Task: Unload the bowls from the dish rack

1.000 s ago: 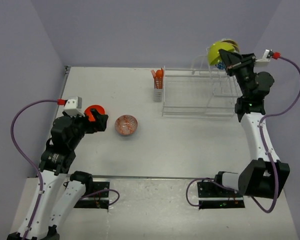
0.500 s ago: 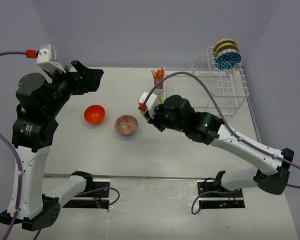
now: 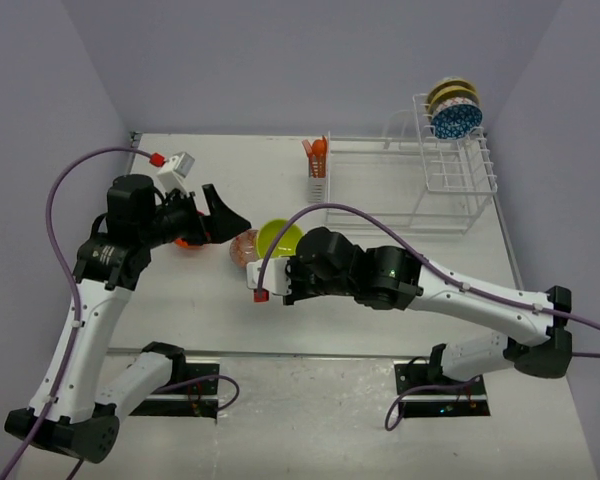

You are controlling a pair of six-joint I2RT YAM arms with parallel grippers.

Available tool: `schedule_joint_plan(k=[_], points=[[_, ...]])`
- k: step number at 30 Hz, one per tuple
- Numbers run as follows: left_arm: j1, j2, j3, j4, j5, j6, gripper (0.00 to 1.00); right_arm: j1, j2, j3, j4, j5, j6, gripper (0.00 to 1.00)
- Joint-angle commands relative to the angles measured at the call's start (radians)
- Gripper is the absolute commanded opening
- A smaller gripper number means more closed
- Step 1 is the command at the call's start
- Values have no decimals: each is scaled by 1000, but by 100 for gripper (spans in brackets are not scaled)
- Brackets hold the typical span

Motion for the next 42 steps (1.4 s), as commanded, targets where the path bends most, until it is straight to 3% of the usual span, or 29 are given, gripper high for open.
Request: schedule_joint_plan(k=[1,10,13,15,18,22,27,29,31,42], points=[[-5,-58,-45,88,176,-51,100,11,63,157,-29,-14,-68,0],[-11,-39,-114,86,85,-5,97,29,251,377,-173,40,-71,0],[-14,-36,-109,47,-19,33,88,32,276,392,-168,72,-77,0],[-16,-25,-105,17,-121,58,77,35,281,403,-163,106,-79,0],[-19,-2,-101,-30,-198,110,70,44,299,427,-172,134,-85,0],[-25,15,-105,-49,-241,145,39,60,339,456,-183,167,-91,0],[-58,61,-89,-67,-240,173,34,66,402,493,-175,200,-102,0],[-72,72,-89,-73,-269,177,22,66,420,493,-164,218,-106,0],[-78,76,-94,-75,-278,180,1,64,425,493,-148,224,-111,0],[-121,64,-100,-38,-412,133,0,61,410,444,-62,235,-133,0]])
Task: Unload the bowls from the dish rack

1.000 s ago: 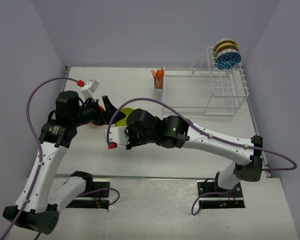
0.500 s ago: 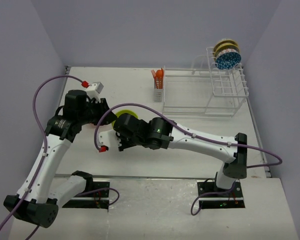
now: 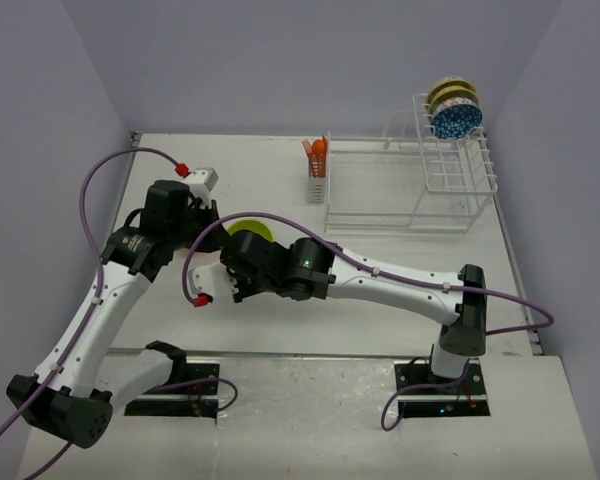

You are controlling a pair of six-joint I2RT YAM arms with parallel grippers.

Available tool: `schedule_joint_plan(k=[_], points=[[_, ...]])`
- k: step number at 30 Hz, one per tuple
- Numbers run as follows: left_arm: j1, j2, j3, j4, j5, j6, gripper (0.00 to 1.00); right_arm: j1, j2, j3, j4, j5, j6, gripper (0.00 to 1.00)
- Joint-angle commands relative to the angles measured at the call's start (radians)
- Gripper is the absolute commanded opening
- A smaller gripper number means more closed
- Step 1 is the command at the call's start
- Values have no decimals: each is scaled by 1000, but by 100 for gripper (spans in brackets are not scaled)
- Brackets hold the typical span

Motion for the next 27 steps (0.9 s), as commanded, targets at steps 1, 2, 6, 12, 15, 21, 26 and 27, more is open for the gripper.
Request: schedule_joint_plan(k=[1,2,6,12,15,21,26,27], points=[[0,-50,11,22,-139,-52,0,4,-42,-20,132,64,-22,10],[0,-61,13,36,-162,-81,0,3,-45,-39,162,76,-15,49],[0,-76,17,76,-303,-138,0,-34,-80,-106,198,76,17,99],[58,22,66,152,-463,-225,0,-80,-296,-292,325,38,145,99],[207,105,98,209,-393,-235,0,-92,-483,-462,437,29,282,99],[362,280,88,287,-355,-250,0,-95,-870,-755,523,-11,537,99],[419,317,3,395,-319,-275,0,-97,-1115,-889,532,58,664,99],[434,339,-4,408,-308,-272,0,-97,-1143,-909,532,52,672,99]])
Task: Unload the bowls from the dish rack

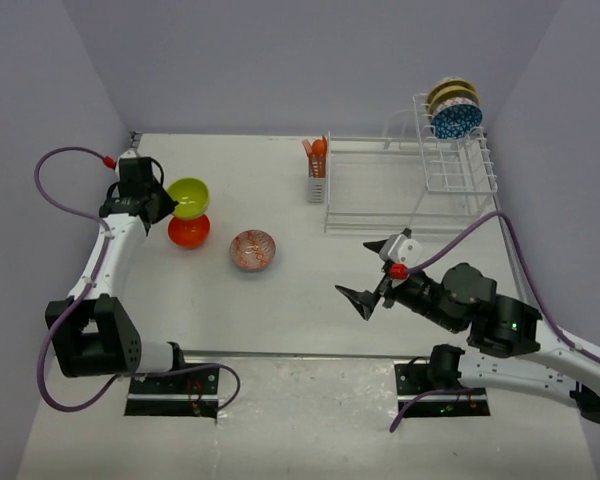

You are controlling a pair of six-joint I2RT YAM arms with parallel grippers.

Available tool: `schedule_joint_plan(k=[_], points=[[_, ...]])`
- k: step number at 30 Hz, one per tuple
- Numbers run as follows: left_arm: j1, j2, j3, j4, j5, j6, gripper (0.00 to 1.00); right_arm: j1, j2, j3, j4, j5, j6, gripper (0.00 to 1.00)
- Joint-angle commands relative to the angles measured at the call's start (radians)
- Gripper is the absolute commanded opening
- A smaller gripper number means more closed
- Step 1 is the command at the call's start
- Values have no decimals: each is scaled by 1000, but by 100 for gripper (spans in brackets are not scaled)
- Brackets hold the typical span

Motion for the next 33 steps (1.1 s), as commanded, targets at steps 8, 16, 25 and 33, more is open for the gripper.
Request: schedule_joint_plan(k=[8,16,25,33], points=[[85,75,-76,180,21,-45,0,0,-199,-89,48,14,145,99],[83,43,-166,223,-9,-59,0,0,-178,-94,48,-50,122,99],[83,74,-200,240,-6,-48,0,0,-184,-100,48,-108,112,99],[83,91,-205,243,7,-42,0,0,-213,-115,62,-121,113,99]])
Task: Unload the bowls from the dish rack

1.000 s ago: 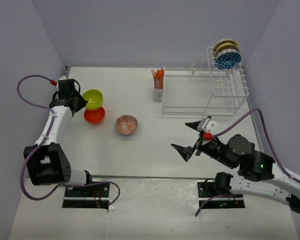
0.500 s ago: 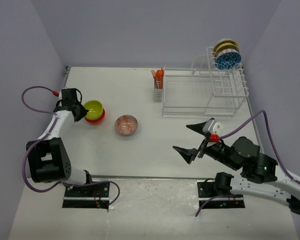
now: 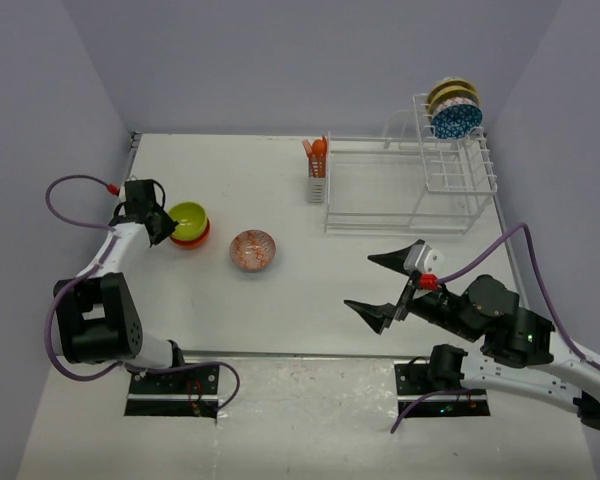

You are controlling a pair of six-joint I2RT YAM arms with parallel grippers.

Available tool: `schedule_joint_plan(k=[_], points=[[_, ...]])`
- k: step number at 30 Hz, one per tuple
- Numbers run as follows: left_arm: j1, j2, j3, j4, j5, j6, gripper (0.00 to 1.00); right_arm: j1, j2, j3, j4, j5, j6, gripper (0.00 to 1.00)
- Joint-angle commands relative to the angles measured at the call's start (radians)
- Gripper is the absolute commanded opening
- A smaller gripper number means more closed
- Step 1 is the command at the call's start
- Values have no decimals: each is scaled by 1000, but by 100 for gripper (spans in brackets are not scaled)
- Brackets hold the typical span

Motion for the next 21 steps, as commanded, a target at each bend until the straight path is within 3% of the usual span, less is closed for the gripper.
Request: schedule_joint_plan(k=[1,21], points=[[3,-1,2,65,0,-7,0,0,-10,-6,45,-15,-2,99],[-10,25,7,48,-4,13,4,0,-24,-26,56,-9,-4,99]])
